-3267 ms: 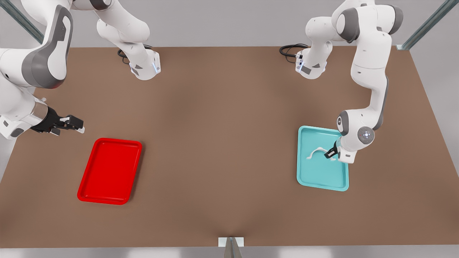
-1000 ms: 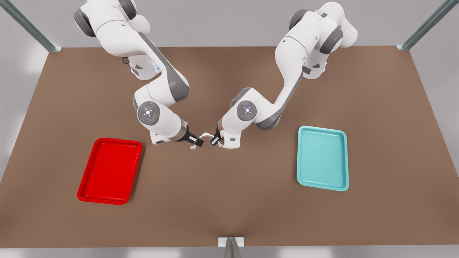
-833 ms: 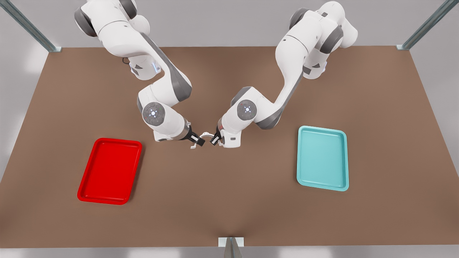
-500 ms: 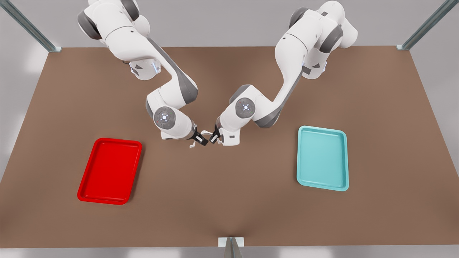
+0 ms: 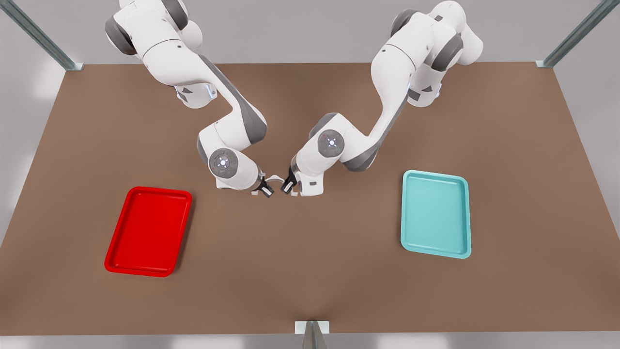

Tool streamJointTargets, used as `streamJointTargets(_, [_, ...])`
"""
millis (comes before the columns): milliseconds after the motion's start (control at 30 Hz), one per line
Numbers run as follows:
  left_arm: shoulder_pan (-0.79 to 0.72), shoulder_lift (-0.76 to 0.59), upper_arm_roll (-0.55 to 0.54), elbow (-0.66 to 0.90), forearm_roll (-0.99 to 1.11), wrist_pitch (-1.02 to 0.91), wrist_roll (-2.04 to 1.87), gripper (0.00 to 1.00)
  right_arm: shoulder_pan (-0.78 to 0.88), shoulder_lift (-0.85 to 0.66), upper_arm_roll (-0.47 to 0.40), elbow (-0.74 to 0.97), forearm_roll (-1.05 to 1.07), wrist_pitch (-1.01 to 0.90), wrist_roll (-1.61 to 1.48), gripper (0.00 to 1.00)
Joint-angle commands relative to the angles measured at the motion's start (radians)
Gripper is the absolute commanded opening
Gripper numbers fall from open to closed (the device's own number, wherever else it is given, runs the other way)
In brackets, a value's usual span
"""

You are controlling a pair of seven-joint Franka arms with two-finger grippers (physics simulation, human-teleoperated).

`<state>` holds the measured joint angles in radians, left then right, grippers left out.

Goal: Take the drainage pipe clamp from the left arm, pass it to the right arm, and place it in the plate on the right side

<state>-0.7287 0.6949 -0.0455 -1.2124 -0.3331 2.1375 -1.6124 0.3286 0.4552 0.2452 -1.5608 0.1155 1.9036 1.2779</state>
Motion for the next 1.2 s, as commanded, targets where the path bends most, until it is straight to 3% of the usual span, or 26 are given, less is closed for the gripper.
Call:
streamJointTargets(0, [0.000, -0.018, 0.001, 0.001, -0.003, -0.013, -0.003, 1.00, 0.000, -0.001, 0.000, 0.002, -0.016, -0.002, 0.064, 0.21])
streamJointTargets(200, [0.138, -0.071, 0.007, 0.001, -0.001, -0.234, 0.190, 1.00, -0.120, -0.032, -0.001, -0.004, -0.020, -0.057, -0.138, 0.21])
streamJointTargets(367, [0.446, -0.147, 0.018, 0.001, 0.097, -0.530, 1.097, 1.00, -0.333, -0.076, 0.000, -0.073, -0.034, -0.069, -0.525, 0.21])
streamJointTargets(500, [0.643, -0.390, 0.009, -0.067, 0.249, -0.685, 1.571, 1.00, -0.479, -0.064, 0.000, -0.116, -0.079, -0.057, -0.844, 0.21])
streamJointTargets(600, [0.657, -0.540, 0.010, -0.190, 0.315, -0.613, 1.632, 1.00, -0.566, -0.033, 0.000, -0.128, -0.085, -0.025, -1.011, 0.21])
streamJointTargets(900, [0.640, -0.426, 0.007, -0.133, 0.318, -0.604, 1.634, 1.00, -0.781, 0.141, -0.001, -0.153, -0.175, 0.253, -1.425, 0.21])
streamJointTargets(933, [0.641, -0.425, 0.007, -0.133, 0.318, -0.604, 1.646, 1.00, -0.774, 0.141, -0.001, -0.147, -0.175, 0.250, -1.422, 0.41])
streamJointTargets(1000, [0.643, -0.425, 0.009, -0.133, 0.318, -0.584, 1.709, 1.00, -0.761, 0.143, 0.000, -0.134, -0.234, 0.247, -1.407, 1.00])
streamJointTargets(1067, [0.643, -0.405, 0.009, -0.128, 0.316, -0.553, 1.709, 1.00, -0.744, 0.140, 0.000, -0.131, -0.247, 0.241, -1.407, 1.00])
streamJointTargets(1167, [0.641, -0.399, 0.007, -0.125, 0.316, -0.547, 1.709, 1.00, -0.740, 0.005, 0.075, 0.004, -0.246, 0.019, -1.395, 1.00])
